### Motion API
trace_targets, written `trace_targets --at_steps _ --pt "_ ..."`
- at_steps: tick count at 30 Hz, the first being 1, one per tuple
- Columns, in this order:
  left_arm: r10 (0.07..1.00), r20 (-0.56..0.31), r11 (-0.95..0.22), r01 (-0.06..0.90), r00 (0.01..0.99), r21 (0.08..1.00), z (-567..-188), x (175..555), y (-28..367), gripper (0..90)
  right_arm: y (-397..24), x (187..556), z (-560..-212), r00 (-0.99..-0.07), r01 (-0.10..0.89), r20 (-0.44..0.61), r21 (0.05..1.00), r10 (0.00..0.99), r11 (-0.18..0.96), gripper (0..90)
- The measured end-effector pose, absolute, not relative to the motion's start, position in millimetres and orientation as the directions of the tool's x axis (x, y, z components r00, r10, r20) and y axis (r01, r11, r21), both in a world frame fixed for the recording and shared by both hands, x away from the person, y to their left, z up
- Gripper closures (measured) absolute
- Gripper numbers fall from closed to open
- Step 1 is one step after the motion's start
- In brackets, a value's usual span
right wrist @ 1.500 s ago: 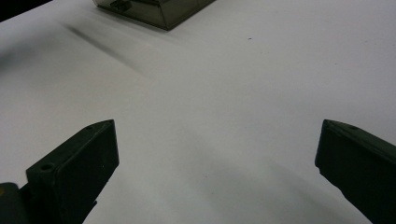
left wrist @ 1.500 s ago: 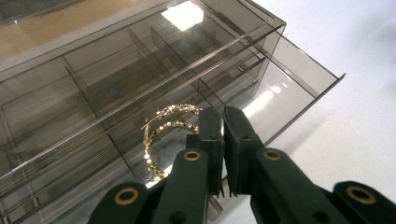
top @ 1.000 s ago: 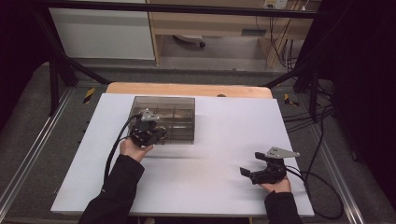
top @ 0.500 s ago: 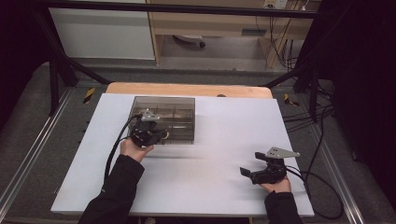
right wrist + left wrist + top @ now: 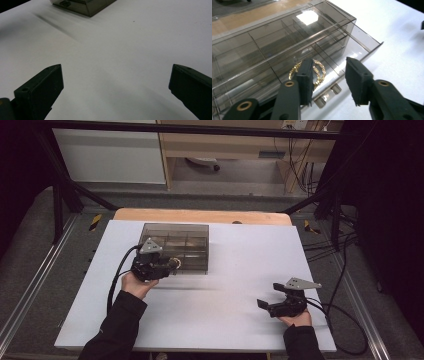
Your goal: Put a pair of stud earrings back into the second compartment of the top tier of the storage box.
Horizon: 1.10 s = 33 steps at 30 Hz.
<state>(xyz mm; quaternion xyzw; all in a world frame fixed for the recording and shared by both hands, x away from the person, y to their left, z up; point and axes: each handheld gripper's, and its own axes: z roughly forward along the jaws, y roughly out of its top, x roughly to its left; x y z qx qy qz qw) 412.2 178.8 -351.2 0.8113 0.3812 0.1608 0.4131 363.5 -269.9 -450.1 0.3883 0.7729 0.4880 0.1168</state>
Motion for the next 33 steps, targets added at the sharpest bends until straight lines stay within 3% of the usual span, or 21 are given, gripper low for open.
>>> trace_targets --at_steps 13,33 --pt "0.752 -0.045 -0.358 0.464 0.658 0.811 -354 395 196 39.0 -270 364 -451 -0.670 0.488 0.201 0.845 0.715 0.220 0.4" --pt "0.759 -0.019 -0.362 0.446 0.651 0.819 -368 376 208 20.6 -270 364 -451 -0.666 0.490 0.202 0.844 0.718 0.217 0.4"
